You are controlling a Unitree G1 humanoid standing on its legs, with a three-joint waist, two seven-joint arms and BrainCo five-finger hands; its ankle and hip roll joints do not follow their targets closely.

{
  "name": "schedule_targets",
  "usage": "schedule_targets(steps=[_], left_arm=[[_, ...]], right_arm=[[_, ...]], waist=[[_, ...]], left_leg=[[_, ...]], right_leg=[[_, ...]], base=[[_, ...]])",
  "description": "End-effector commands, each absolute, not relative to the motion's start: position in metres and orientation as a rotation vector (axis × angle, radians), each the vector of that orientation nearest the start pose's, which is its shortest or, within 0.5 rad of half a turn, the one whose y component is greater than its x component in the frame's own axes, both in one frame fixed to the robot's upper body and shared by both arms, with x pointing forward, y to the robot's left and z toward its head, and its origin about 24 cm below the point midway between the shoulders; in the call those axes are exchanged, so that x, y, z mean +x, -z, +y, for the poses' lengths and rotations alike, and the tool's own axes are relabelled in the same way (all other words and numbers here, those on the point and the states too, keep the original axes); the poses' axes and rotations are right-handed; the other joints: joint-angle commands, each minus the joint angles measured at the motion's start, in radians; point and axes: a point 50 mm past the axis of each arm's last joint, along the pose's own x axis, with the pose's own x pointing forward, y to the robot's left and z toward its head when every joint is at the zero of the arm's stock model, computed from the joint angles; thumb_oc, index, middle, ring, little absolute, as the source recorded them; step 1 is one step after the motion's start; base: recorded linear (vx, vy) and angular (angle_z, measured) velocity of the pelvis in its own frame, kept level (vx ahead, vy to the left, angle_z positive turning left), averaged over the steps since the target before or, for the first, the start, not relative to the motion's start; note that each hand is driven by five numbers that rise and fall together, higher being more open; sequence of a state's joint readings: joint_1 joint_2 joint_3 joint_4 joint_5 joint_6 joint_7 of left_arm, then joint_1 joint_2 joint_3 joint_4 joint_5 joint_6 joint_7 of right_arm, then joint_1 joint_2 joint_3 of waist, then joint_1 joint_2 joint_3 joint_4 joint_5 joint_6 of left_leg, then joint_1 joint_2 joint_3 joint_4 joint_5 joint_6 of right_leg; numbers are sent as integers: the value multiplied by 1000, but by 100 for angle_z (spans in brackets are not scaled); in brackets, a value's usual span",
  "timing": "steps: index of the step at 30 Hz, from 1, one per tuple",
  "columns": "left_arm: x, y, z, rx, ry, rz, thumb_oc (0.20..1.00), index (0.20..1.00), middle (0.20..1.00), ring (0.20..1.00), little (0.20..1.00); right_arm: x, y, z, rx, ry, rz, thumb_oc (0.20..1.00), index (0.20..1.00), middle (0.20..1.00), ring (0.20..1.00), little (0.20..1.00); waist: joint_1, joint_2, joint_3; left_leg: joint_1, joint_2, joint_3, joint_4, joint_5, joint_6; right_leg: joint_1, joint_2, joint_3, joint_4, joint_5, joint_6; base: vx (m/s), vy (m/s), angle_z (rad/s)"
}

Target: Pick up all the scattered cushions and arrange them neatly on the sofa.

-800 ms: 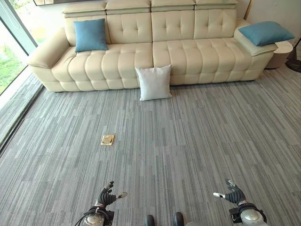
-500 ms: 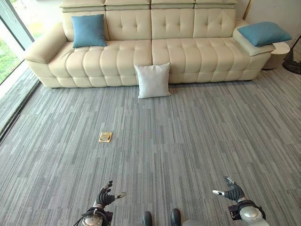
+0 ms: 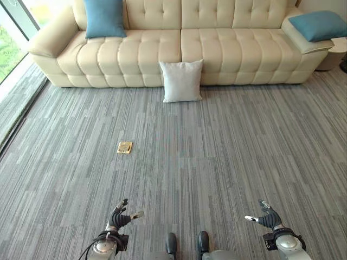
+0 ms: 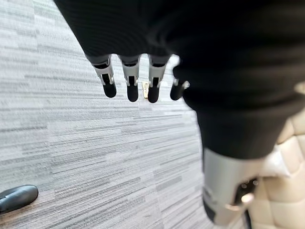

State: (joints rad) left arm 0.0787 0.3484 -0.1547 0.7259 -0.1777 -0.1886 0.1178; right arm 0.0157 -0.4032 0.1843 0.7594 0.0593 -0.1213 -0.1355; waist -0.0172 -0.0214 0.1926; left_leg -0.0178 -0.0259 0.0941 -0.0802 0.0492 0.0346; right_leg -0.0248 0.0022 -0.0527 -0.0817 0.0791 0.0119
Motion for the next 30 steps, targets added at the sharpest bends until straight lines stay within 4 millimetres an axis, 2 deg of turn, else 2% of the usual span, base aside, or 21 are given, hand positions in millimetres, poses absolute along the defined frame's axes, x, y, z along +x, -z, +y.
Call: schedule_targets(steps=[1,3,5,7,8,10,12,13,14,15,16,17,18,19,21,22,23,24,25,28,30], left_arm=[[184,79,259,264,-190,521,1000,1000,1000,1000,1000],[189,76,260,260,-190,506,1000,1000,1000,1000,1000],[190,76,258,257,-185,506,1000,1000,1000,1000,1000],[190,77,256,257,-179,508,1000,1000,1000,1000,1000],[190,79,254,256,-177,518,1000,1000,1000,1000,1000],[190,79,254,253,-179,518,1000,1000,1000,1000,1000],[189,81,251,249,-179,523,1000,1000,1000,1000,1000],[187,82,249,247,-166,525,1000,1000,1000,1000,1000],[183,86,247,244,-154,541,1000,1000,1000,1000,1000],[181,86,245,240,-153,545,1000,1000,1000,1000,1000],[178,90,242,232,-141,562,1000,1000,1000,1000,1000],[174,93,240,242,-114,580,1000,1000,1000,1000,1000],[174,94,239,243,-107,584,1000,1000,1000,1000,1000],[175,97,236,250,-94,605,1000,1000,1000,1000,1000],[182,96,229,254,-60,590,1000,1000,1000,1000,1000],[184,95,227,269,-42,588,1000,1000,1000,1000,1000],[186,95,226,279,-34,587,1000,1000,1000,1000,1000],[186,95,227,288,-32,587,1000,1000,1000,1000,1000],[187,95,227,294,-30,587,1000,1000,1000,1000,1000],[186,94,228,295,-37,583,1000,1000,1000,1000,1000],[185,95,228,296,-32,590,1000,1000,1000,1000,1000]], right_arm=[[198,79,-265,-463,133,591,1000,1000,1000,1000,1000],[205,76,-260,-459,114,572,1000,1000,1000,1000,1000],[207,75,-257,-457,106,564,1000,1000,1000,1000,1000],[209,73,-258,-466,103,559,1000,1000,1000,1000,1000],[210,72,-257,-475,95,548,1000,1000,1000,1000,1000],[210,72,-257,-476,95,550,1000,1000,1000,1000,1000],[206,72,-260,-481,99,554,1000,1000,1000,1000,1000],[201,73,-264,-485,105,564,1000,1000,1000,1000,1000],[194,75,-268,-484,110,582,1000,1000,1000,1000,1000],[192,76,-270,-484,116,586,1000,1000,1000,1000,1000],[189,75,-274,-483,130,586,1000,1000,1000,1000,1000],[187,74,-275,-469,137,580,1000,1000,1000,1000,1000],[187,73,-276,-466,138,575,1000,1000,1000,1000,1000],[187,73,-277,-448,153,573,1000,1000,1000,1000,1000],[187,75,-278,-449,163,586,1000,1000,1000,1000,1000],[188,75,-279,-452,168,590,1000,1000,1000,1000,1000],[189,75,-278,-450,166,588,1000,1000,1000,1000,1000],[189,75,-277,-451,164,584,1000,1000,1000,1000,1000],[189,76,-275,-450,161,586,1000,1000,1000,1000,1000],[188,78,-272,-446,161,595,1000,1000,1000,1000,1000],[185,81,-271,-442,163,609,1000,1000,1000,1000,1000]], waist=[[16,-31,-11],[9,-24,10],[3,-15,19],[-8,-4,31],[-26,-1,42],[-31,-2,46],[-47,-2,52],[-55,-2,53],[-58,3,42],[-61,2,36],[-66,11,25],[-73,23,9],[-75,27,10],[-80,24,16],[-71,4,33],[-62,-9,35],[-59,-20,37],[-53,-26,38],[-47,-29,39],[-20,-31,42],[-16,-30,35]], left_leg=[[-17,-18,-3,140,-164,-6],[1,-34,-11,152,-191,16],[26,-40,-19,152,-206,19],[61,-46,-31,146,-218,18],[115,-51,-46,129,-234,13],[134,-53,-53,124,-243,10],[181,-55,-73,120,-256,-6],[197,-61,-89,128,-264,-12],[219,-56,-108,138,-269,-30],[211,-53,-115,154,-251,-43],[199,-28,-116,181,-217,-78],[193,1,-108,207,-172,-104],[180,5,-111,243,-142,-118],[122,16,-91,355,-75,-145],[19,27,-32,415,-104,-118],[-32,16,-10,371,-157,-90],[-68,11,3,347,-178,-80],[-98,12,10,327,-172,-76],[-128,15,15,303,-150,-78],[-213,37,18,225,-37,-94],[-223,62,58,163,8,-102]], right_leg=[[-30,-107,-9,193,-109,143],[-105,-115,9,353,-80,167],[-143,-110,5,398,-84,155],[-181,-104,-17,373,-83,138],[-231,-97,-57,301,-61,132],[-242,-100,-80,257,-48,135],[-271,-103,-138,187,-20,146],[-269,-105,-138,177,-13,148],[-243,-93,-118,170,1,131],[-240,-91,-114,173,9,124],[-219,-78,-122,167,0,109],[-189,-57,-130,161,-29,86],[-176,-47,-128,160,-38,77],[-142,-36,-117,148,-61,53],[-89,-45,-110,126,-96,40],[-63,-48,-102,117,-114,42],[-51,-53,-97,115,-123,44],[-37,-52,-92,112,-132,44],[-19,-48,-86,108,-140,43],[41,-17,-62,96,-170,39],[75,-9,-58,94,-185,43]], base=[[89,136,-32],[152,196,-27],[158,124,-20],[283,31,12],[379,-62,15],[288,-74,24],[361,-149,34],[446,-259,26],[371,-259,83],[376,-367,127],[338,-379,134],[334,-370,88],[314,-336,25],[242,-264,18],[249,-211,43],[240,-112,31],[261,-88,8],[220,-55,-15],[239,-44,-5],[286,-16,-25],[328,51,-57]])
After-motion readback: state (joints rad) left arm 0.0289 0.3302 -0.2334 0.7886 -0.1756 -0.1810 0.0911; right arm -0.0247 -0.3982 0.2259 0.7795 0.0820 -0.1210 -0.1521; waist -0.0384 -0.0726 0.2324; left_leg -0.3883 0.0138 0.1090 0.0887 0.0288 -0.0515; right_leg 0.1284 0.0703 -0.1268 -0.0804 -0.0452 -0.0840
